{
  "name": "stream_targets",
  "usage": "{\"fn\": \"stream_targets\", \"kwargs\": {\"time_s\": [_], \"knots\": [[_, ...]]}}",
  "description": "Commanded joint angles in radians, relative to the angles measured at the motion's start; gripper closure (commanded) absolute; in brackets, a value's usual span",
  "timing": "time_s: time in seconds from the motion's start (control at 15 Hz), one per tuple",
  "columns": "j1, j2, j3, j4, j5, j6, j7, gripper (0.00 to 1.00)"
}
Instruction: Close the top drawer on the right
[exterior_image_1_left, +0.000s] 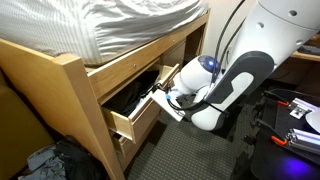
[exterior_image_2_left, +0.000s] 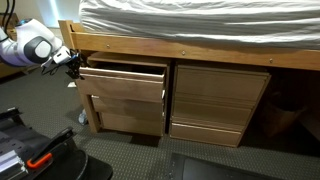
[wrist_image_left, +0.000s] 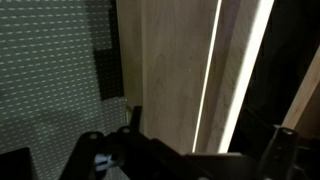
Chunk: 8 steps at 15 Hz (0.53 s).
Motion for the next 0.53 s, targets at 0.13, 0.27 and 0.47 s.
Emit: {"fn": "stream_targets", "kwargs": {"time_s": [0.13, 0.27, 0.47], "knots": [[0.096, 0.08, -0.062, 0.055, 0.017, -0.022, -0.021, 0.0], [0.067, 0.085, -0.02, 0.069, -0.014, -0.007, -0.021, 0.0], [0.076, 0.077, -0.013, 0.052, 0.021, -0.005, -0.037, 0.0]]}}
